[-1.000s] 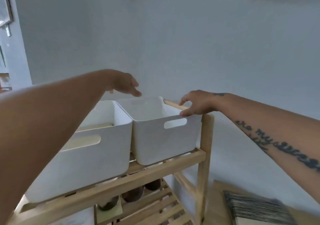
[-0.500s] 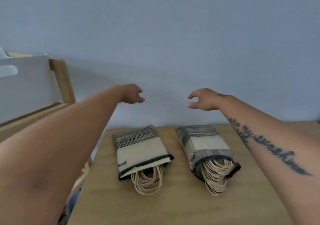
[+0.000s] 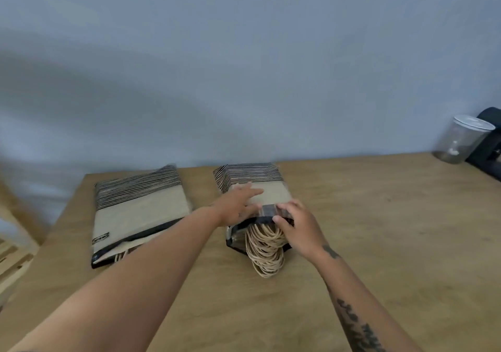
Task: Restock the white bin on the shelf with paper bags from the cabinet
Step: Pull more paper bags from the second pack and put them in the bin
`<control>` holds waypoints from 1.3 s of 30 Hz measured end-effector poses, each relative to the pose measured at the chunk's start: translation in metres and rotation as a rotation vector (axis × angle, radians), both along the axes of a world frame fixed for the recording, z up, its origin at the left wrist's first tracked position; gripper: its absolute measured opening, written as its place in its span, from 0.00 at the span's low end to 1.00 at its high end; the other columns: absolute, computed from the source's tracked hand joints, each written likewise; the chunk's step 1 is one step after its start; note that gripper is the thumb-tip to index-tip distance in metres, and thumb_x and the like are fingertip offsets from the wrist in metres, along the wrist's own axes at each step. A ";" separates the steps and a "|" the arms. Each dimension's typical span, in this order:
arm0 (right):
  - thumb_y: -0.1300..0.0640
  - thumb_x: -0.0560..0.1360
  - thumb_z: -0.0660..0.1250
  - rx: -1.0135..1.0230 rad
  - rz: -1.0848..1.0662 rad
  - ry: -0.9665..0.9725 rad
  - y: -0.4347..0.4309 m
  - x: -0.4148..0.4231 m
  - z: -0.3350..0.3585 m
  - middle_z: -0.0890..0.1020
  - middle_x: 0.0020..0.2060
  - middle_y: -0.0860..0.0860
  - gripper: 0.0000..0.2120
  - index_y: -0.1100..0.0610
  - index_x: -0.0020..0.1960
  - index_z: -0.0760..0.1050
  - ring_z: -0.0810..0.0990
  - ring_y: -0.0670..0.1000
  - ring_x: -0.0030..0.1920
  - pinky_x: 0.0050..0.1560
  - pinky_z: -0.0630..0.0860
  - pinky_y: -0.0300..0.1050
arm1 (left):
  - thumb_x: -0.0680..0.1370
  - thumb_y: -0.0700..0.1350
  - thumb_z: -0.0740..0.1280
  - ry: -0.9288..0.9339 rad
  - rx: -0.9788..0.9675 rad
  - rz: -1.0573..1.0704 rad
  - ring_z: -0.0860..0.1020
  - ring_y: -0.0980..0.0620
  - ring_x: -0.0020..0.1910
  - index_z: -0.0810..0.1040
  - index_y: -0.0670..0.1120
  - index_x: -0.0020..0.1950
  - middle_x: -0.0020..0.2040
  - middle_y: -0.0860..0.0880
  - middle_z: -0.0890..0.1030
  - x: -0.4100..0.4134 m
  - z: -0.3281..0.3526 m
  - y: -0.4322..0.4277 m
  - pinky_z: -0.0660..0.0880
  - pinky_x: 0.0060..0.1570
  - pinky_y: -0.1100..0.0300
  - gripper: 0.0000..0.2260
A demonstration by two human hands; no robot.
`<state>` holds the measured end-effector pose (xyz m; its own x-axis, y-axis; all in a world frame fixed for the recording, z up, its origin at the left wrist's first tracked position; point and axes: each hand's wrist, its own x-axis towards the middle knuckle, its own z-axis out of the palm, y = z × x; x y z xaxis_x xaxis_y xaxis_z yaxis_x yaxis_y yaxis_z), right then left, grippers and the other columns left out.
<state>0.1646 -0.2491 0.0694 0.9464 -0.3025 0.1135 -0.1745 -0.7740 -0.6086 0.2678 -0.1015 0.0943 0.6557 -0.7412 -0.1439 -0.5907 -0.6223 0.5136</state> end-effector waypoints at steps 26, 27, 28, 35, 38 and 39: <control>0.56 0.72 0.68 0.393 -0.440 -0.099 -0.034 -0.041 -0.021 0.80 0.52 0.49 0.16 0.57 0.59 0.76 0.77 0.46 0.49 0.50 0.72 0.38 | 0.77 0.60 0.58 -0.358 0.067 0.132 0.65 0.49 0.69 0.78 0.52 0.54 0.65 0.50 0.72 -0.049 -0.012 -0.045 0.58 0.71 0.49 0.16; 0.57 0.72 0.67 0.403 -0.417 -0.081 -0.034 -0.039 -0.019 0.81 0.52 0.48 0.16 0.57 0.60 0.76 0.78 0.46 0.50 0.49 0.73 0.38 | 0.77 0.59 0.58 -0.341 0.041 0.087 0.60 0.49 0.73 0.76 0.52 0.55 0.70 0.51 0.68 -0.041 -0.014 -0.049 0.52 0.74 0.47 0.15; 0.58 0.72 0.66 0.398 -0.396 -0.058 -0.033 -0.037 -0.018 0.80 0.53 0.48 0.17 0.56 0.61 0.75 0.78 0.47 0.51 0.50 0.74 0.39 | 0.78 0.59 0.57 -0.320 0.032 0.039 0.53 0.50 0.76 0.74 0.53 0.59 0.74 0.52 0.63 -0.035 -0.016 -0.052 0.46 0.75 0.45 0.16; 0.57 0.76 0.63 0.102 -0.300 0.006 -0.027 -0.028 -0.005 0.82 0.50 0.54 0.10 0.59 0.54 0.77 0.78 0.51 0.45 0.45 0.75 0.42 | 0.80 0.58 0.44 -0.267 0.108 -0.100 0.45 0.51 0.77 0.52 0.59 0.75 0.78 0.57 0.50 -0.024 -0.032 -0.050 0.39 0.72 0.40 0.22; 0.57 0.76 0.62 -0.023 -0.265 -0.011 -0.028 -0.029 0.001 0.82 0.49 0.56 0.11 0.61 0.55 0.77 0.80 0.57 0.51 0.49 0.75 0.47 | 0.80 0.59 0.42 -0.261 0.070 -0.110 0.46 0.52 0.77 0.52 0.59 0.75 0.77 0.57 0.50 -0.019 -0.028 -0.044 0.39 0.73 0.43 0.23; 0.57 0.77 0.62 -0.040 -0.260 -0.024 -0.030 -0.028 0.003 0.83 0.48 0.56 0.11 0.60 0.55 0.78 0.80 0.57 0.51 0.48 0.75 0.47 | 0.78 0.60 0.41 -0.261 0.056 -0.112 0.47 0.53 0.77 0.52 0.59 0.75 0.77 0.57 0.51 -0.017 -0.026 -0.043 0.40 0.73 0.44 0.25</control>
